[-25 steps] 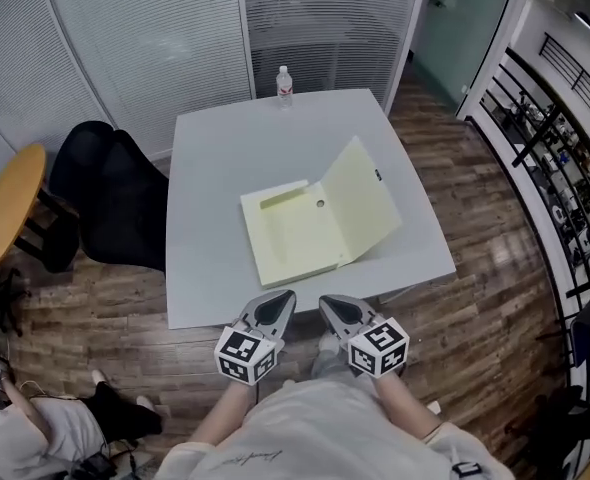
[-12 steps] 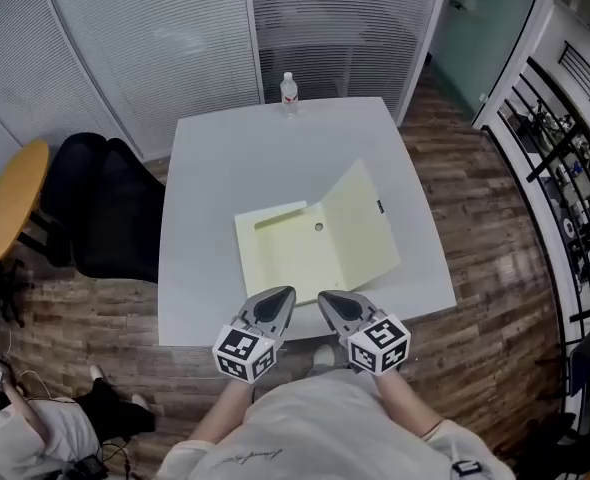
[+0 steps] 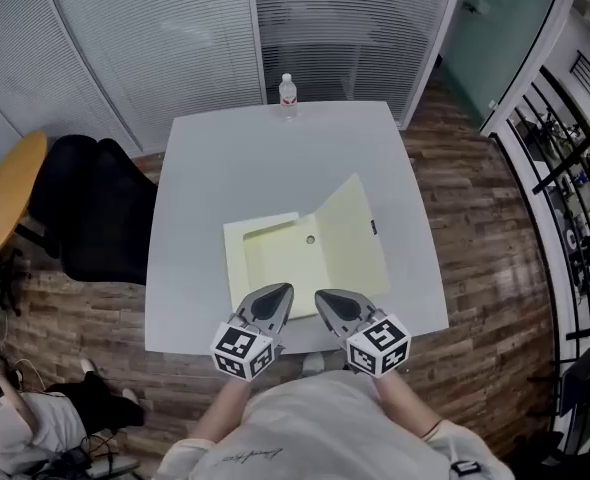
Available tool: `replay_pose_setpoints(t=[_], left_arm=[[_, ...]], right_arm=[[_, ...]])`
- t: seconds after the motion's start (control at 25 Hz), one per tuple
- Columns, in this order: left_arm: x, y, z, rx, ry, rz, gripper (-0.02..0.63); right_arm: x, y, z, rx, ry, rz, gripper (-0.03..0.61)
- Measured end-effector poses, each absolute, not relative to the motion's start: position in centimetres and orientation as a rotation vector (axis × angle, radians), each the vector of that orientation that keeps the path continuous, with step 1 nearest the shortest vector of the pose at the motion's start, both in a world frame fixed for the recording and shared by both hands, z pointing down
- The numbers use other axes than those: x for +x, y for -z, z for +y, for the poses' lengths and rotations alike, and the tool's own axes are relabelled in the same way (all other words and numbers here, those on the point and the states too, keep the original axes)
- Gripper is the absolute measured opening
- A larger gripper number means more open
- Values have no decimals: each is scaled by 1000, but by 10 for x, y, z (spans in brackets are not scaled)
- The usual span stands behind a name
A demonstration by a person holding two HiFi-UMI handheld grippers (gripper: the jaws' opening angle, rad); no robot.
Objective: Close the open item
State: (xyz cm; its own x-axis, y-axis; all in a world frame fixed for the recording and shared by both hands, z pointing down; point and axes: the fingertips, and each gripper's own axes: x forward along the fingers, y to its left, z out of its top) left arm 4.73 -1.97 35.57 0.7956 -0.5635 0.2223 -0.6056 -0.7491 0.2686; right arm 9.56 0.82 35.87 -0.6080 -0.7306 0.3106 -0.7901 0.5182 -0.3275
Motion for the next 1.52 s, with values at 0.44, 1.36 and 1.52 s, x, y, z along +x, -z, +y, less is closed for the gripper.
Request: replay_pose_setpoints(t=[0.44, 1.36, 1.52], left_arm=[[53, -359, -31, 2636, -212, -906, 9], [57, -363, -50, 2685, -281, -779, 9], [57, -373, -51, 2663, -304, -772, 9]], right_arm=[[112, -364, -12, 1323, -706, -2610, 14], [276, -347, -21, 1900, -644, -2288, 14], [311, -379, -18, 1920, -655, -2175, 14]])
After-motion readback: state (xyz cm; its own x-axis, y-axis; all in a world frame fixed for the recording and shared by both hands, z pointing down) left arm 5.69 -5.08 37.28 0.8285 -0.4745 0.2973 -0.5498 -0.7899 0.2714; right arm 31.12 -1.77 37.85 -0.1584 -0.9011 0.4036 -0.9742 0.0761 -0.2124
